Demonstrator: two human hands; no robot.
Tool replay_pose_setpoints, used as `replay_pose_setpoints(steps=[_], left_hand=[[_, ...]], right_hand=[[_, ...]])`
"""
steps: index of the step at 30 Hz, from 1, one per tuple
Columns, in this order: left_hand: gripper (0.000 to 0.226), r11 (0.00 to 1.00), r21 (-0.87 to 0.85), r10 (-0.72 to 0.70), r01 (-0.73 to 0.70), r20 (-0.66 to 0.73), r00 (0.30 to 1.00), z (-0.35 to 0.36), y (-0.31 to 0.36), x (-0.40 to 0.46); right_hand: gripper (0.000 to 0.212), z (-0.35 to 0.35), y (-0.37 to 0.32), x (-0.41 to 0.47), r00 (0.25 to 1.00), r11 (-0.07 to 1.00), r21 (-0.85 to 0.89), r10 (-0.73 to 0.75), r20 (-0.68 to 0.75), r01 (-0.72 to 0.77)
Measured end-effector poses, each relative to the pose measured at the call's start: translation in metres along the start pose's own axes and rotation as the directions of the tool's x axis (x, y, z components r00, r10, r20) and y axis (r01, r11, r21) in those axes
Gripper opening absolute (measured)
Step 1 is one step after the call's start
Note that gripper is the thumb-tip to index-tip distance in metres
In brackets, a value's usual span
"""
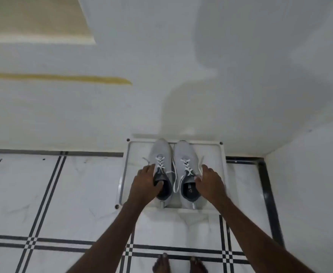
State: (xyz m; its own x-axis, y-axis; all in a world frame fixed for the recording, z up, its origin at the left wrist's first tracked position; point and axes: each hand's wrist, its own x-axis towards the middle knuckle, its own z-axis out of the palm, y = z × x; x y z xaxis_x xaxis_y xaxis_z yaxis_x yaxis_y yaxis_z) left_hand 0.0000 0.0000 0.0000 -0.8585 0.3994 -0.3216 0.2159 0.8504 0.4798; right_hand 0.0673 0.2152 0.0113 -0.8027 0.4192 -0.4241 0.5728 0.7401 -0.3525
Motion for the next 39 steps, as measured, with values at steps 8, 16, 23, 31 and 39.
replay_pose_setpoints(steps=[8,16,23,31,39], left_hand=[[0.068,0.974,-0.063,-0.214,0.216,0.037,0.976,0.083,-0.041,0.042],[0.053,0.959,0.014,-0.279,0.282,-0.102,0.955,0.091,-0.042,0.044],[0.054,0.963,-0.083,-0.269,0.258,-0.177,0.947,0.066,-0.021,-0.005],[0.054,0.979,-0.132,-0.186,0.155,-0.273,0.944,0.042,-0.003,-0.104],[0.055,0.99,-0.099,-0.122,0.098,-0.273,0.954,0.061,-0.018,-0.221]], right_hand=[[0.037,0.087,0.034,0.049,0.99,0.982,0.138,0.12,0.067,-0.129],[0.026,0.097,0.038,0.056,0.984,0.97,0.166,0.178,0.002,-0.176],[0.017,0.069,0.035,0.011,0.988,0.977,0.156,0.151,-0.039,-0.143],[0.018,0.04,0.041,-0.096,0.982,0.983,0.166,0.109,-0.155,-0.083],[0.018,0.079,0.063,-0.217,0.967,0.979,0.192,0.117,-0.228,-0.074]])
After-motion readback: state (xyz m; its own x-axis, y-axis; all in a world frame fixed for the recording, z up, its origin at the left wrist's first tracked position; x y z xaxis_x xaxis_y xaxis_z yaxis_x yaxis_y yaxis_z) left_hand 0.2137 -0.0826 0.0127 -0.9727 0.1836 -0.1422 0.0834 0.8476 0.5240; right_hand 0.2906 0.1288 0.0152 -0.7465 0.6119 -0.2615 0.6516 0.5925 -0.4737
